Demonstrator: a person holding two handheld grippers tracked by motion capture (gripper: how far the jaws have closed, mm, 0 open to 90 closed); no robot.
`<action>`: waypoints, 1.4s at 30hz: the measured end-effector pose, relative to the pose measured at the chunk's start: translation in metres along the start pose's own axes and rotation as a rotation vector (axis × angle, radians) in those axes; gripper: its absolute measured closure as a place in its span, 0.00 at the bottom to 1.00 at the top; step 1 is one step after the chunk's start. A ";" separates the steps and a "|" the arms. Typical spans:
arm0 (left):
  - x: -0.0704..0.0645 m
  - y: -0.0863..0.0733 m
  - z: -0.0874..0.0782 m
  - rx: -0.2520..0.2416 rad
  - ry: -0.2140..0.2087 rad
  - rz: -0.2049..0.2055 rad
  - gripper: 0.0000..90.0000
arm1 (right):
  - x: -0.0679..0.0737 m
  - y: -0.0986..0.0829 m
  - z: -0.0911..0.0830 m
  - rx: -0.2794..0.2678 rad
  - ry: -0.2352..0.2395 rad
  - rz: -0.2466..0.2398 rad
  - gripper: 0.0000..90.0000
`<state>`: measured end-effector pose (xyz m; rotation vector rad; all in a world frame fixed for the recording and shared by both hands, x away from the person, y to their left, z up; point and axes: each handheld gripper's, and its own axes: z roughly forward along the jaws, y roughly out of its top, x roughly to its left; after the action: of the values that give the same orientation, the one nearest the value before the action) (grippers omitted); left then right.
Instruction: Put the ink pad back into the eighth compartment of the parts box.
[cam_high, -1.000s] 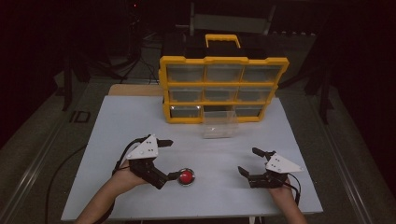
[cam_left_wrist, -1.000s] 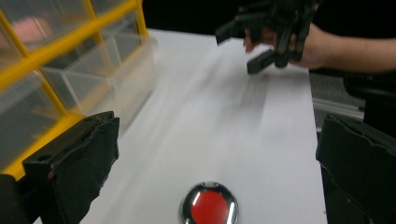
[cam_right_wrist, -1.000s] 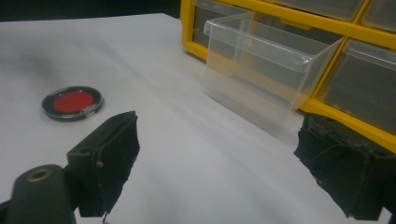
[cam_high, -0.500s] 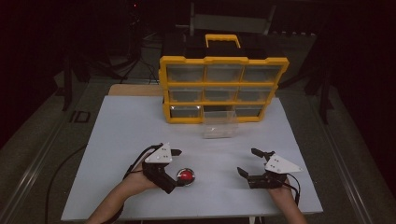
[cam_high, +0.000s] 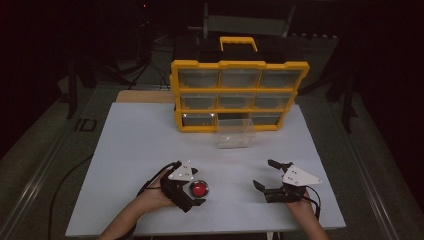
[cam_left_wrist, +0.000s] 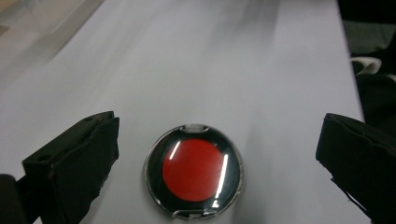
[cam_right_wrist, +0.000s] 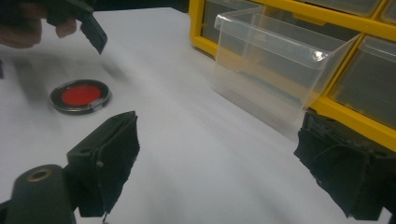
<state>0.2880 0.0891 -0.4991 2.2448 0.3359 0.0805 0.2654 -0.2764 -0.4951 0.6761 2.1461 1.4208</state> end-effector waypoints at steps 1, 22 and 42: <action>0.000 -0.001 0.001 0.009 0.000 0.002 0.00 | 0.000 0.000 0.000 0.000 0.000 -0.001 0.14; 0.006 -0.011 0.025 0.154 0.041 0.029 0.08 | 0.000 0.000 -0.001 -0.001 0.008 0.001 0.14; 0.006 -0.003 0.022 0.210 0.047 0.013 0.33 | 0.002 0.000 -0.001 -0.006 0.015 -0.006 0.14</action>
<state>0.2970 0.0757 -0.5159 2.4560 0.3698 0.1091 0.2639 -0.2757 -0.4947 0.6585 2.1527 1.4326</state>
